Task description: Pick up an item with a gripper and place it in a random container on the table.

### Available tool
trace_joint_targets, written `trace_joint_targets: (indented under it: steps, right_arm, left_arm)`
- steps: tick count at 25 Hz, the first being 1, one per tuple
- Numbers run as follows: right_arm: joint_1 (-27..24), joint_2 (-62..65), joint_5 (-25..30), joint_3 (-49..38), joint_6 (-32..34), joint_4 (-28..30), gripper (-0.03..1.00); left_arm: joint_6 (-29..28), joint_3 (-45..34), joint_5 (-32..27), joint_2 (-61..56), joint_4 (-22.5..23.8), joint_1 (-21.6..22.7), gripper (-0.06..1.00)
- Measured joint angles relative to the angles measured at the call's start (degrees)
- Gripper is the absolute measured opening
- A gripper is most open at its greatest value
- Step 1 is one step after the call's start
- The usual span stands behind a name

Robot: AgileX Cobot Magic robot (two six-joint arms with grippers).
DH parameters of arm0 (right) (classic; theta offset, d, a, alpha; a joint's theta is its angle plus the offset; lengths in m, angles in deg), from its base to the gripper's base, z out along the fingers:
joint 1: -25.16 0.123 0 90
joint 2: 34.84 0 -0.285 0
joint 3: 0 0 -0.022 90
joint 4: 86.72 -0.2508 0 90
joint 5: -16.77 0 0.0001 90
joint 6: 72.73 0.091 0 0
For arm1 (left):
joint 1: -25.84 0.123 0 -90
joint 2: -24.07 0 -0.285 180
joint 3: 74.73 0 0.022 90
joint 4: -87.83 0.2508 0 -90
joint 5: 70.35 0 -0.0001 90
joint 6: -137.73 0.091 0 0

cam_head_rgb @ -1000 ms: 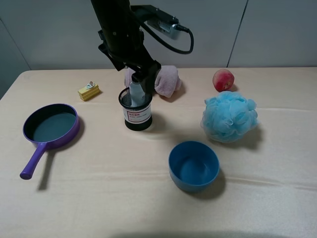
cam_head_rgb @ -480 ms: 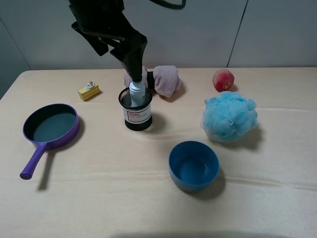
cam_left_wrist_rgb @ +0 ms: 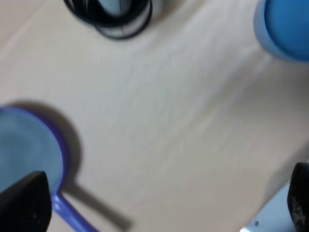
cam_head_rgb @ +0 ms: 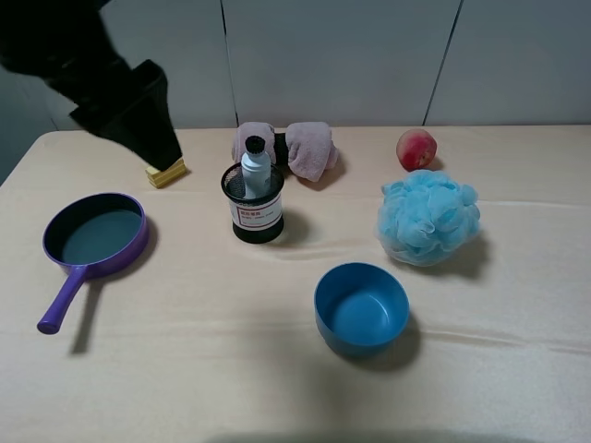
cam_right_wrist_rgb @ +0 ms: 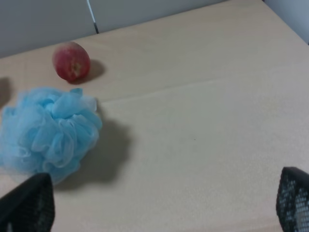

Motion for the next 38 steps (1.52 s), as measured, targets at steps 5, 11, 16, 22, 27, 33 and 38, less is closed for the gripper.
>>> trace_joint_targets:
  steps: [5, 11, 16, 22, 27, 33, 38]
  right_arm:
    - [0.00, 0.00, 0.00, 0.00, 0.00, 0.00, 0.69]
    - [0.00, 0.00, 0.00, 0.00, 0.00, 0.00, 0.69]
    - [0.00, 0.00, 0.00, 0.00, 0.00, 0.00, 0.69]
    - [0.00, 0.00, 0.00, 0.00, 0.00, 0.00, 0.69]
    - [0.00, 0.00, 0.00, 0.00, 0.00, 0.00, 0.69]
    - [0.00, 0.00, 0.00, 0.00, 0.00, 0.00, 0.69]
    - [0.00, 0.00, 0.00, 0.00, 0.00, 0.00, 0.69]
  left_arm:
    - [-1.51, -7.62, 0.00, -8.22, 0.00, 0.00, 0.99]
    - [-2.94, -15.56, 0.00, -16.37, 0.00, 0.00, 0.99]
    - [-2.94, -22.56, 0.00, -22.95, 0.00, 0.00, 0.99]
    - [-2.94, -30.71, 0.00, -31.62, 0.00, 0.00, 0.99]
    - [-2.94, -36.84, 0.12, -39.50, 0.00, 0.65, 0.99]
    - [-2.94, -42.20, 3.86, -45.31, 0.00, 4.81, 0.99]
    - [-2.94, -44.80, 5.19, -49.80, 0.00, 8.31, 0.99]
